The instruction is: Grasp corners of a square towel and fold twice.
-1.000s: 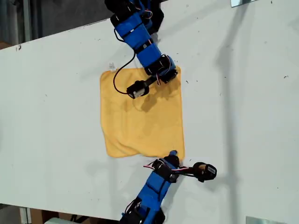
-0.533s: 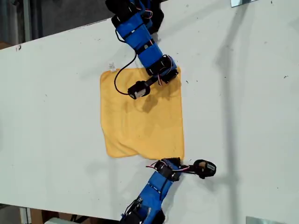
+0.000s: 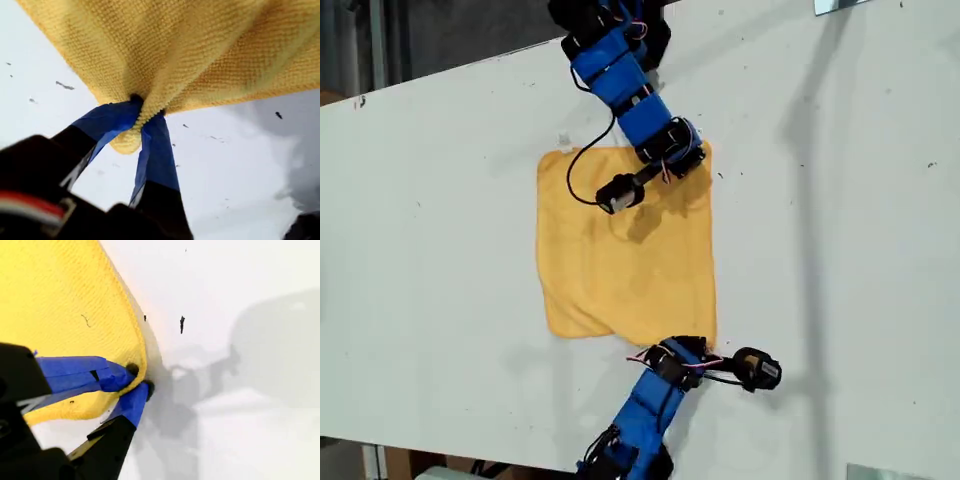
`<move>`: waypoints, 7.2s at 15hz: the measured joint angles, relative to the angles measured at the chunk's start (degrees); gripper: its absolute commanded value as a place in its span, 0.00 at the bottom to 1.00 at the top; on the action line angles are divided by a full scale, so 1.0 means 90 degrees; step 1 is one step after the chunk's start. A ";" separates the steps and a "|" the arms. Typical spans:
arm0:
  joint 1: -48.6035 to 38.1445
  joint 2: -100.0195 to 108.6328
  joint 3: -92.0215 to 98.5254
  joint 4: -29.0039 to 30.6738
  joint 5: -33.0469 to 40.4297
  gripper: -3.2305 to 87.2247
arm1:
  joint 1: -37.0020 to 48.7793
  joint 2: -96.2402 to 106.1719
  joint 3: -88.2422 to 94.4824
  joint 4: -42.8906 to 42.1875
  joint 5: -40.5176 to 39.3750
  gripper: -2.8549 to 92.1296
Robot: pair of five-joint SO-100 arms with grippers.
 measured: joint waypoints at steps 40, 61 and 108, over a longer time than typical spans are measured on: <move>-0.8438 0.1045 -0.2344 0.1797 0.7520 0.03 | 0.8789 0.1416 -0.0879 -0.0020 -0.5137 0.03; -0.7363 0.4102 0.1455 0.1172 0.6270 0.42 | 0.8594 0.4014 0.2393 -0.0752 -0.4648 0.39; -0.6348 1.4209 1.0156 -0.0273 0.4355 0.42 | 0.5908 -0.1357 -0.4961 -0.2822 -0.4932 0.36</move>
